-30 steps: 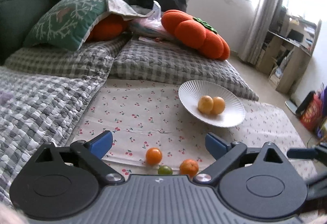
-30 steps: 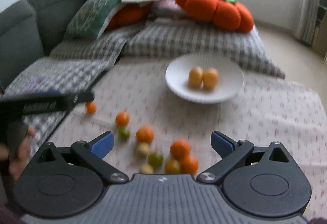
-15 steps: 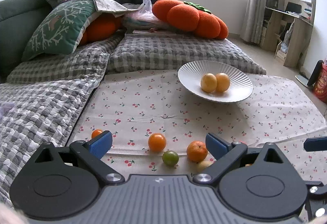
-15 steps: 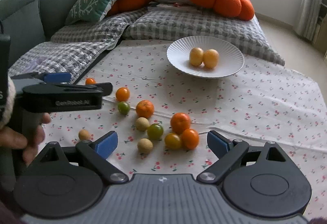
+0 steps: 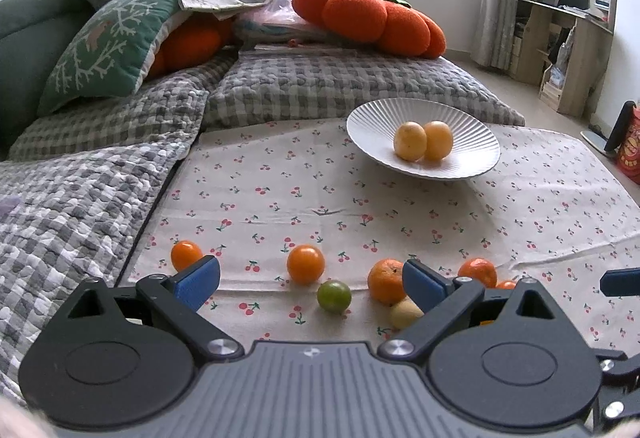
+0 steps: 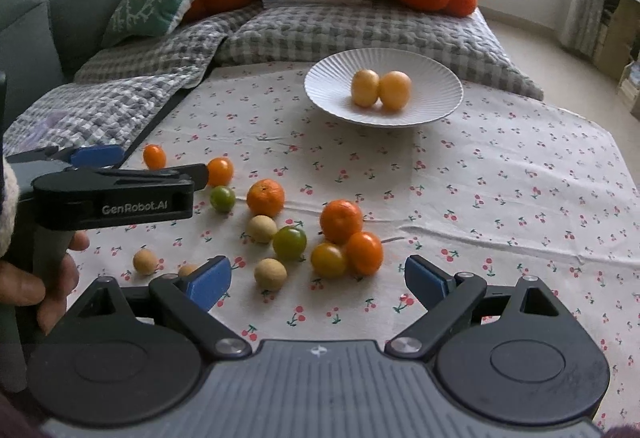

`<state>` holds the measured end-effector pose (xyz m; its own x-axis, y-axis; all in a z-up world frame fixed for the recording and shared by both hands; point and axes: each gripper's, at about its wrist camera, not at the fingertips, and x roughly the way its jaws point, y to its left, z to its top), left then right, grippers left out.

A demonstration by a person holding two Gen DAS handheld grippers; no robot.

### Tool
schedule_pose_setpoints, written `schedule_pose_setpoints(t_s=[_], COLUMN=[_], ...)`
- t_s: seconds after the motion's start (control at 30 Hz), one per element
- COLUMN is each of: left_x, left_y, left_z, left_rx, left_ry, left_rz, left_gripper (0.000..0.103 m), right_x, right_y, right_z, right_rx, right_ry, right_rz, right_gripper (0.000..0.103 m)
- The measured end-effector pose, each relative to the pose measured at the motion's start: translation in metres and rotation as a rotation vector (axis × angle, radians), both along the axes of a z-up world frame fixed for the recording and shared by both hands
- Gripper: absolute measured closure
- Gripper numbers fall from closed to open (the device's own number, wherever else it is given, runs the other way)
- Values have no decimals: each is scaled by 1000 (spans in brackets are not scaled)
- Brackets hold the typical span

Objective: Organize fruits
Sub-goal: 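Lift both tools from the plate back toward the remaining fruit, then grasp a mandarin with the left tool while the right tool grasps another mandarin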

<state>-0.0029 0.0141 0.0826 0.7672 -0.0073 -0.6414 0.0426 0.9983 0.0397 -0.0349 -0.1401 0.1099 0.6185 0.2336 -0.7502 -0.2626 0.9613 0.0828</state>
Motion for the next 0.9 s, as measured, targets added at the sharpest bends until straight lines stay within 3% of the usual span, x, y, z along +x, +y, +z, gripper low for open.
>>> schedule_pose_setpoints(t_s=[0.23, 0.5, 0.67, 0.9], left_x=[17, 47, 68, 77], left_y=[0, -15, -24, -36], left_z=[-9, -23, -34, -50], left_rx=[-29, -9, -1, 4], left_ry=[65, 120, 160, 192], left_rz=[-25, -84, -136, -232], left_gripper=[13, 17, 30, 59], right_x=[9, 28, 46, 63], right_y=[-2, -3, 1, 6], right_z=[-6, -8, -16, -29], right_rx=[-21, -49, -104, -142], right_ry=[18, 13, 17, 28], right_rz=[-8, 7, 42, 97], right_gripper=[15, 19, 28, 38])
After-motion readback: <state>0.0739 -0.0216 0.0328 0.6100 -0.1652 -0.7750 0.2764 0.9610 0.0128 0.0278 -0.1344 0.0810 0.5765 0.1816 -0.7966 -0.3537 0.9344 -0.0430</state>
